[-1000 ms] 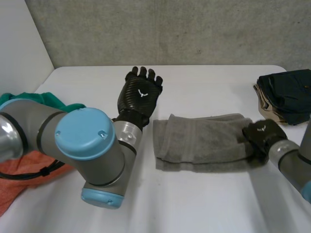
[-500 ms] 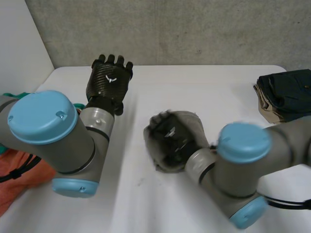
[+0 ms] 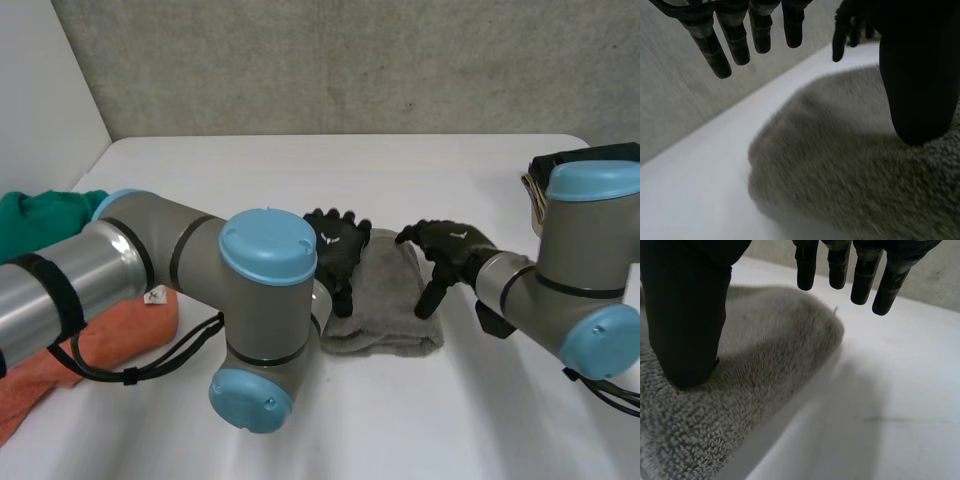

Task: Fold the laundry.

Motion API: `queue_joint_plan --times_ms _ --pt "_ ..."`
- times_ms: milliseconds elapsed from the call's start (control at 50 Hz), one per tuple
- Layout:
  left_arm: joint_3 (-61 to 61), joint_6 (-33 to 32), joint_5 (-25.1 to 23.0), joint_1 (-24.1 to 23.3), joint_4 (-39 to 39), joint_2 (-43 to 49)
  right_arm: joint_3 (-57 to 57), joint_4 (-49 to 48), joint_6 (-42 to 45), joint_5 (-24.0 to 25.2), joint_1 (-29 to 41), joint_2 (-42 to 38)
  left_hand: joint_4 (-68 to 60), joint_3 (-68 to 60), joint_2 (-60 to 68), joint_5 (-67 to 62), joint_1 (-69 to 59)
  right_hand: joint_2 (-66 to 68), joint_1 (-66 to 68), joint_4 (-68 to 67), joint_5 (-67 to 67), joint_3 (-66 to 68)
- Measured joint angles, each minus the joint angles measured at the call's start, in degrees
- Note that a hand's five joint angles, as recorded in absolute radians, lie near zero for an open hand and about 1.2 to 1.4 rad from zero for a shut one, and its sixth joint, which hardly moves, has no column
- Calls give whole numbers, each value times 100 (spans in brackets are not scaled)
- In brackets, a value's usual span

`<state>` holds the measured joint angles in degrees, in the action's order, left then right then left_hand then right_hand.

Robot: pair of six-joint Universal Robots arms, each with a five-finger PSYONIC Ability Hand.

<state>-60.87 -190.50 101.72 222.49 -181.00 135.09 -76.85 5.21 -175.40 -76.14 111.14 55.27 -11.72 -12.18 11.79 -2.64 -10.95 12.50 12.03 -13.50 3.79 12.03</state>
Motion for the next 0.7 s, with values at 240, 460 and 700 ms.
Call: queue_joint_plan --times_ms 240,460,700 --pt "-36 -1023 315 61 676 106 348 5 1303 -662 378 -684 0 0 0 0 0 0 -155 0 -44 0" --pt "-27 -1911 317 40 288 -462 -446 -784 1799 -1062 559 339 0 0 0 1 0 0 -177 0 -44 0" --pt "-9 -1448 -1995 539 107 -1409 -3040 -2985 1765 -989 1101 1546 0 0 0 1 0 0 -177 0 -44 0"
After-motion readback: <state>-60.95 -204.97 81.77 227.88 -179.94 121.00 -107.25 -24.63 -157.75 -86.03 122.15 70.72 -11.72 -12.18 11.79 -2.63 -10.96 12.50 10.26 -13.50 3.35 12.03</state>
